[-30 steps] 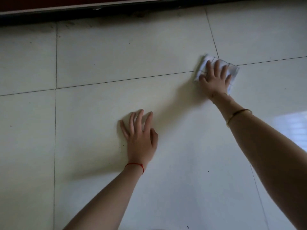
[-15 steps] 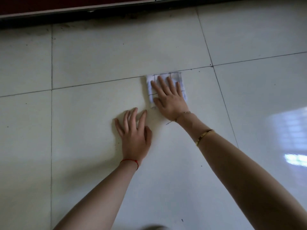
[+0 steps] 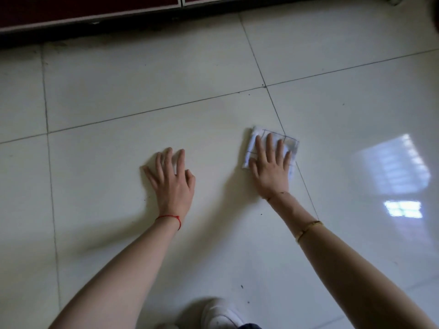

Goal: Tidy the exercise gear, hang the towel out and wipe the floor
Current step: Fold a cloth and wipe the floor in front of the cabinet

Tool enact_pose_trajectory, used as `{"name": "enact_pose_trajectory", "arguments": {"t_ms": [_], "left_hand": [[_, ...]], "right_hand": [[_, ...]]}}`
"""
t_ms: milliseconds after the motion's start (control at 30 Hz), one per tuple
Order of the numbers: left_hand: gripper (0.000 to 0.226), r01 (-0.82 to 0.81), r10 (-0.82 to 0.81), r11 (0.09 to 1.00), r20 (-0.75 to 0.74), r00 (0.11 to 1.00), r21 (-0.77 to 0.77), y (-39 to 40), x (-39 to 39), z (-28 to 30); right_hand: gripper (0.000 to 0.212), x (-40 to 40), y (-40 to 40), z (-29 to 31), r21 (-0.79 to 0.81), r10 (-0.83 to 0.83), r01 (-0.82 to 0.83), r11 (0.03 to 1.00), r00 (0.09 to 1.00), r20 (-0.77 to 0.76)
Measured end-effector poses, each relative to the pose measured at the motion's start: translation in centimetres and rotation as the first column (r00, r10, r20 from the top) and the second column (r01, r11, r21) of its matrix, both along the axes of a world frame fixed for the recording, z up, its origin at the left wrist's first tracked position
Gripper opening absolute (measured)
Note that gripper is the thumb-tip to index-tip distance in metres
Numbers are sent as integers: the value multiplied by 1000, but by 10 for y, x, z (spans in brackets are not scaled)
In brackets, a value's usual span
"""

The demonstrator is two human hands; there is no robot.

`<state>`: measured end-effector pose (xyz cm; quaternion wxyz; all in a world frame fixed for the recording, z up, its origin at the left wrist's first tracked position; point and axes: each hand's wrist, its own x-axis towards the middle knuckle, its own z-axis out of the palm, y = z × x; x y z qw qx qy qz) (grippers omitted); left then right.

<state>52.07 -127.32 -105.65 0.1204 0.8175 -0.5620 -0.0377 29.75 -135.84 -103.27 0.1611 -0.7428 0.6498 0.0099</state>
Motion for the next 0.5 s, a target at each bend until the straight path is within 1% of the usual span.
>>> {"name": "enact_pose_trajectory", "arguments": {"t_ms": [133,200,267,367,433,500], "left_hand": [[50,-7,7,1000,-14,1000,26,1,-4,-3],[48,-16,17,1000,-28,999,5,2,-6,-2],[48,-17,16,999,-62,998,-27,4,-10,0],[50,12,-16,999,-110,994,-40,7,-19,3],[52,29,-33,999,-122,992,-33,7,-25,4],[51,39,-42,999,-123,991,-27,4,-29,5]], "right_hand": [[64,28,65,4,-8,194,-194,981,979,68],[62,33,93,3,-31,245,-243,969,966,86],[60,27,110,2,-44,262,-259,965,961,86],[61,2,119,3,-52,215,-212,976,974,75],[62,-17,118,5,-35,145,-144,989,988,50],[64,-38,111,5,-1,40,-40,999,999,10]]}}
